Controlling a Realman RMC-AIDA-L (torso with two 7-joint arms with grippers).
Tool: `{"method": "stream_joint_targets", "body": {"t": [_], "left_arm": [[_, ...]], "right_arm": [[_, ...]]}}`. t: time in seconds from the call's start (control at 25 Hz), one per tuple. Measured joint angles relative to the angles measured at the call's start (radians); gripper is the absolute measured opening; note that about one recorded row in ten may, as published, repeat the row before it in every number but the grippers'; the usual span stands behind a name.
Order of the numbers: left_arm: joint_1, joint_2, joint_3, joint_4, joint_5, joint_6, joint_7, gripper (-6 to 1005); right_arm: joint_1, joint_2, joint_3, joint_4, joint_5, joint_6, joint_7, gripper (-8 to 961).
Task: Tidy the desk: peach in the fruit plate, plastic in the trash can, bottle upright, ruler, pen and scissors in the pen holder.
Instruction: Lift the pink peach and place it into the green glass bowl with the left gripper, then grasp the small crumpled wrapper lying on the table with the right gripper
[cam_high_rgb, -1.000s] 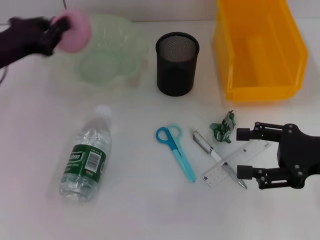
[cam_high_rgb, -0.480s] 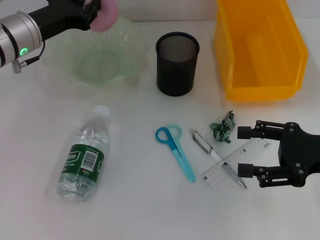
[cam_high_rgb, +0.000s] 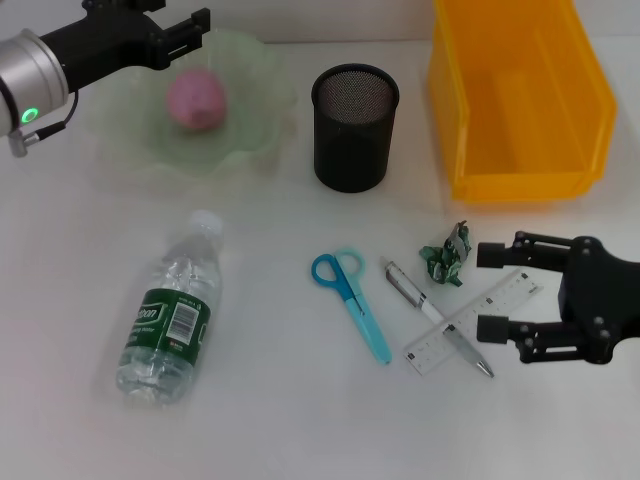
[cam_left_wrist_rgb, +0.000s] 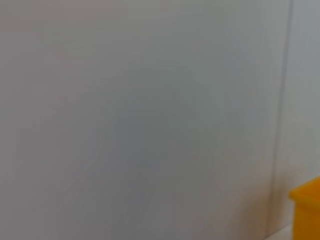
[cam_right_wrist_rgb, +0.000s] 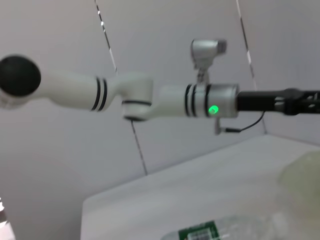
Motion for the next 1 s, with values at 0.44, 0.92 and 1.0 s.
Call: {"method": "stream_joint_targets", "body": {"t": [0.44,0.92,1.0], "left_arm": [[0.251,0.044,0.039,0.054,0.014,0.635,0.058,818],[0.394,0.045,0.05,0.014,0.061,0.753,0.137,831],[0.394,0.041,0.05,0.014,0.071,0.744,0.138,831]], "right_arm": [[-0.08,0.004,0.142,-0.476,0.162,-0.089,0.635,834],[0.108,-0.001,-0.17,-1.004,-0.392,-0.062,1.366,828],[0.143,-0.001,-0.275,-1.003,-0.512,-0.033,1.426,826]]}}
